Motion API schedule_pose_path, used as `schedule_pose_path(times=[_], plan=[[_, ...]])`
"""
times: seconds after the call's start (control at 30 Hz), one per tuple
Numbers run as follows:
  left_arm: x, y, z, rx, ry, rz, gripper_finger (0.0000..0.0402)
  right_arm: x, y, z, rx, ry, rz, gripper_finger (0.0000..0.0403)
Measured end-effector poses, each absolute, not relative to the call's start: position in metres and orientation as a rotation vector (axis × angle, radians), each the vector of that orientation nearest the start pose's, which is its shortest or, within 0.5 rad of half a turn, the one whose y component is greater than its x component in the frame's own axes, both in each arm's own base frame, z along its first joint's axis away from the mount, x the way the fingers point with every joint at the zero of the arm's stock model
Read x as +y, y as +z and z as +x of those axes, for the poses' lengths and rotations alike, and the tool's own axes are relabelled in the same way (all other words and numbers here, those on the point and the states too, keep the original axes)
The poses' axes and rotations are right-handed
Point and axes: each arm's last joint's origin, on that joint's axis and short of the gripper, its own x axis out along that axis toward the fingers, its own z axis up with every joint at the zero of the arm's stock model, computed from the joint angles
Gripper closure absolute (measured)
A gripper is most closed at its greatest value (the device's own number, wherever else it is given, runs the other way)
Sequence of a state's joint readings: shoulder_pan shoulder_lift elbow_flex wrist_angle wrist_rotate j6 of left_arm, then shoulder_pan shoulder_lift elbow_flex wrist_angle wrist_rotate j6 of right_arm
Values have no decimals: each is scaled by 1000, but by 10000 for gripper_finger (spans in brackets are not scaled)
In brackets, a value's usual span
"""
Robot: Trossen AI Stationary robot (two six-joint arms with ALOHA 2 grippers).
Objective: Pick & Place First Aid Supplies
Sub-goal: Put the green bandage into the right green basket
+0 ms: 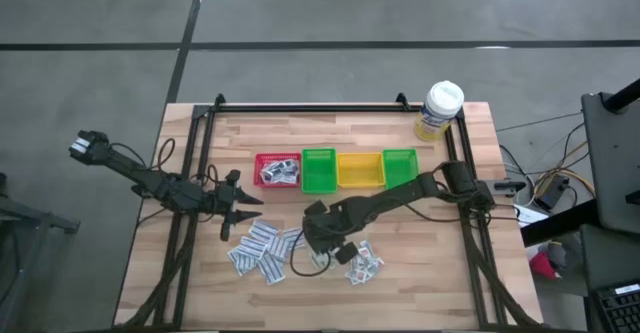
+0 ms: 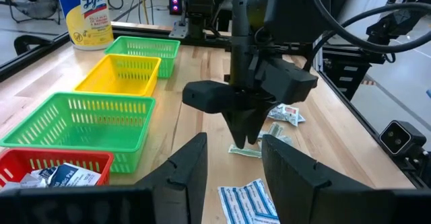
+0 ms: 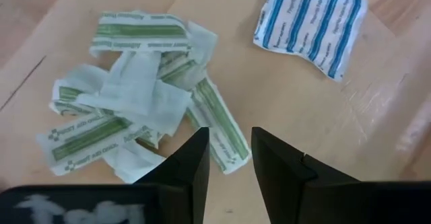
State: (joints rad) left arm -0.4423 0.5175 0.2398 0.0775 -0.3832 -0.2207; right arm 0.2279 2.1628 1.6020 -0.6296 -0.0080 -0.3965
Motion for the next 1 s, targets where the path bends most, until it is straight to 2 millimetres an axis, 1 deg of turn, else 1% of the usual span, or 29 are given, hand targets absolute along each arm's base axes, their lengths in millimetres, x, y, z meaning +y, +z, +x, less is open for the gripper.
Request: schedule_pose_path(times=[0.37,0.67,1.0], plan=[[-48,206,127,190,-38,-139,266,101,152,433,1100,433,-478,293],[-48,205,127,190,-38,-139,266,99,140,428,1123,429,-477,293],[-48,205,127,190,-37,-154,266,81,134,425,1186,335,-381,294]])
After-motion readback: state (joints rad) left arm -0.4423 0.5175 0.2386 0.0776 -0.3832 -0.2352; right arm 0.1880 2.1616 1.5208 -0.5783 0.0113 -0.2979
